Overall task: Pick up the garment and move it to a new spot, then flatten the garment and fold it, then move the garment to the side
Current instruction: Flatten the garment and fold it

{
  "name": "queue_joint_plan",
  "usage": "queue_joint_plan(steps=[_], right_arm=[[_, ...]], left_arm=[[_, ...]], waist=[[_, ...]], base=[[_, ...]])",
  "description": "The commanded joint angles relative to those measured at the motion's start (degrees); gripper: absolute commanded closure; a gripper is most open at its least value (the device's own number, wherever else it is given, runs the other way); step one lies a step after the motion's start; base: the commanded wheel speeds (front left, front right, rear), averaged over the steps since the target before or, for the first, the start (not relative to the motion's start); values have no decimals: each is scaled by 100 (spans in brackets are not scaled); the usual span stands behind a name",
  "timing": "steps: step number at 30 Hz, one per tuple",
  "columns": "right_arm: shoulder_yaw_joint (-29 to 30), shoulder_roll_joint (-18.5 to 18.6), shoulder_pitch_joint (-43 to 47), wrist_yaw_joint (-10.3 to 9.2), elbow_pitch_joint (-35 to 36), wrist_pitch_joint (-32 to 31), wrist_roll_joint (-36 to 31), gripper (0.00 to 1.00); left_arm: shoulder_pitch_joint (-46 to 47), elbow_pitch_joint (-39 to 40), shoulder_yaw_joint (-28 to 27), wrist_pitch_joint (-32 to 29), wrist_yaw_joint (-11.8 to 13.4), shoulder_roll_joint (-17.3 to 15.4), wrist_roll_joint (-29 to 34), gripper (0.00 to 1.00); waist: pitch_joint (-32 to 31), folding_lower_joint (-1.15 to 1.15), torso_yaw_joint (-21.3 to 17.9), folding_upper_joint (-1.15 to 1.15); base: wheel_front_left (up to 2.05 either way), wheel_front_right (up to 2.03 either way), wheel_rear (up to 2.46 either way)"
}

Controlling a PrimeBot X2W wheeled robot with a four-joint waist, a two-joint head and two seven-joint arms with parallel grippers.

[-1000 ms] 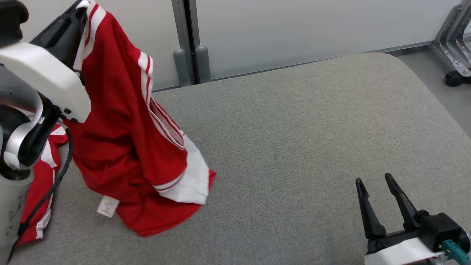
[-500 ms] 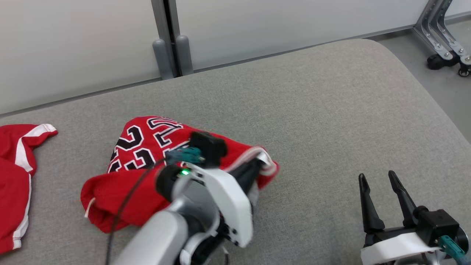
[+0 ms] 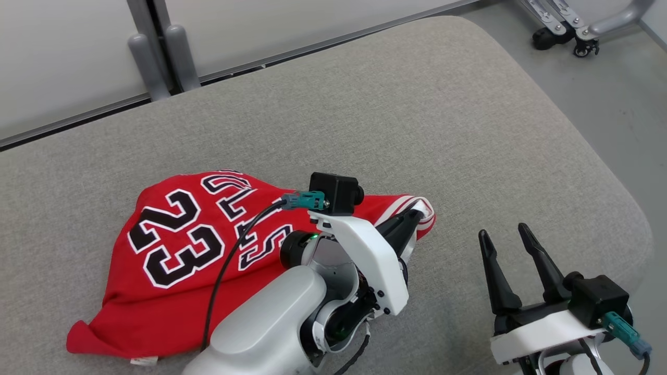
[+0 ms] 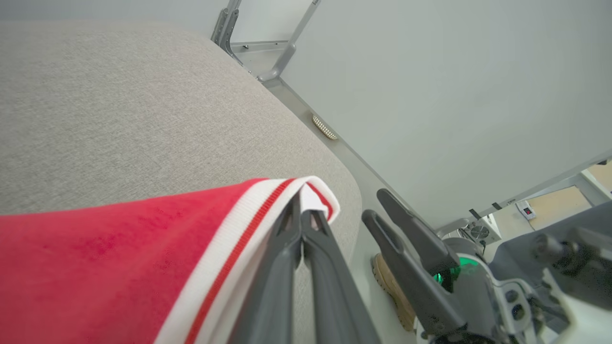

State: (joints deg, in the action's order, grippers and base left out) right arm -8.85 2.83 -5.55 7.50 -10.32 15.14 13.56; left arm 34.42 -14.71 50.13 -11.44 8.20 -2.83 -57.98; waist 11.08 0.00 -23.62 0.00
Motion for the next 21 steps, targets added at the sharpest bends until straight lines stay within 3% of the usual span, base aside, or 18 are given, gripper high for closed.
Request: queue_joint_plan(steps=[1, 2, 3, 4, 7, 10, 14, 17, 21], right_arm=[[24, 20, -3, -1, -19, 2, 6, 0], [26, 19, 14, -1, -37, 2, 4, 0], [18, 17, 17, -1, -46, 2, 7, 0], [16, 19, 14, -1, -56, 2, 3, 0], [50, 20, 20, -1, -51, 2, -11, 0], [155, 20, 89, -1, -37, 2, -53, 0], [290, 24, 225, -1, 42, 1, -204, 0], [387, 23, 338, -1, 150, 1, -363, 0], [532, 91, 541, -1, 291, 1, -539, 0]], left_arm=[[82, 26, 34, 148, 49, -16, -137, 100], [190, -1, 182, 357, 108, -21, -375, 94], [305, -75, 376, 572, 127, -16, -499, 67], [376, -218, 551, 711, 193, -28, -578, 0], [601, -618, 1093, 1000, 195, -25, -569, 0], [646, -793, 1438, 1168, 43, -19, -615, 0], [317, -785, 1354, 1863, -83, -209, -522, 0], [60, -575, 1136, 2397, 138, -732, -269, 0], [-584, -80, 650, 2649, 540, -1303, 59, 0]], waist=[[45, 0, -80, 0], [45, 0, -95, 0], [46, 0, -106, 0], [50, 0, -116, 0], [35, 0, -89, 0], [-31, 0, 39, 0], [-248, 0, 345, 0], [-394, 0, 562, 0], [-621, 0, 912, 0]], base=[[0, 0, 0], [0, 0, 0], [0, 0, 0], [0, 0, 0], [0, 0, 0], [0, 0, 0], [0, 0, 0], [0, 0, 0], [0, 0, 0]])
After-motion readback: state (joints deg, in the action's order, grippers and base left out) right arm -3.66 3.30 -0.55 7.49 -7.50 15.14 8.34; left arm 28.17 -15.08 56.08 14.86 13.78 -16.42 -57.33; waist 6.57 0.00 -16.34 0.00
